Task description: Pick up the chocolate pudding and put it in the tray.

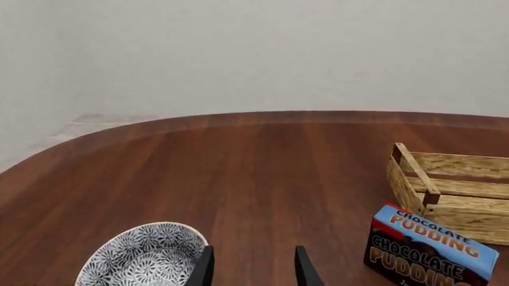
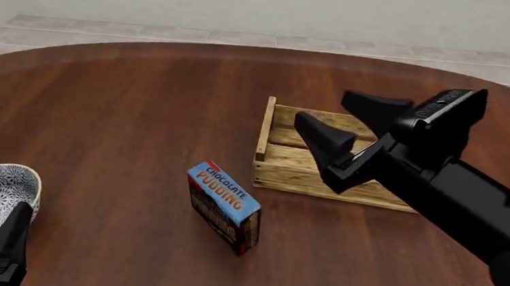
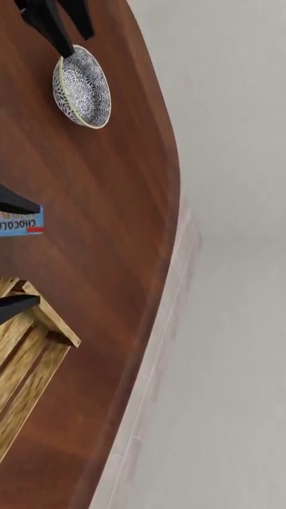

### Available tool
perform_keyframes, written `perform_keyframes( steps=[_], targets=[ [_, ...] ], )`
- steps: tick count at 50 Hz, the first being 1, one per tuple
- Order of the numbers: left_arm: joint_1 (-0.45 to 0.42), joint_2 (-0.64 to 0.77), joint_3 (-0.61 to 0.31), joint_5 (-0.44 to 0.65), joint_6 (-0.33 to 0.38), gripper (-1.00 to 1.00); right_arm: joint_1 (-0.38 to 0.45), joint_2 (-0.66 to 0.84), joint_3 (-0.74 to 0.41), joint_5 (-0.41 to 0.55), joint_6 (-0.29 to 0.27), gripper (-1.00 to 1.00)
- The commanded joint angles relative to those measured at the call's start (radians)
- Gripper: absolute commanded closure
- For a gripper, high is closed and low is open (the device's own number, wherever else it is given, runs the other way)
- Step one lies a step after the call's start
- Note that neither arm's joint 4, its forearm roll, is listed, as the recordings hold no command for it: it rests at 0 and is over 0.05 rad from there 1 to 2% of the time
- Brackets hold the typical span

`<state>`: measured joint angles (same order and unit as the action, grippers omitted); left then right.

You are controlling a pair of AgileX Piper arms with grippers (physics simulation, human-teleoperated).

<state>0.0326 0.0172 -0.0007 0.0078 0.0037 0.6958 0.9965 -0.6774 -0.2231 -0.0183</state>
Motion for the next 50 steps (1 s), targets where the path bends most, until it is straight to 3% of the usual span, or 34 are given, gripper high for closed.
perform_keyframes(
  steps=[1, 50],
  targets=[
    [0.000, -0.004, 0.000, 0.004, -0.002, -1.00, 0.035, 0.026, -0.024, 0.004, -0.007, -1.00],
    [-0.016, -0.013, 0.001, 0.023, -0.012, -1.00, 0.054, 0.197, -0.167, 0.170, 0.015, -1.00]
  ],
)
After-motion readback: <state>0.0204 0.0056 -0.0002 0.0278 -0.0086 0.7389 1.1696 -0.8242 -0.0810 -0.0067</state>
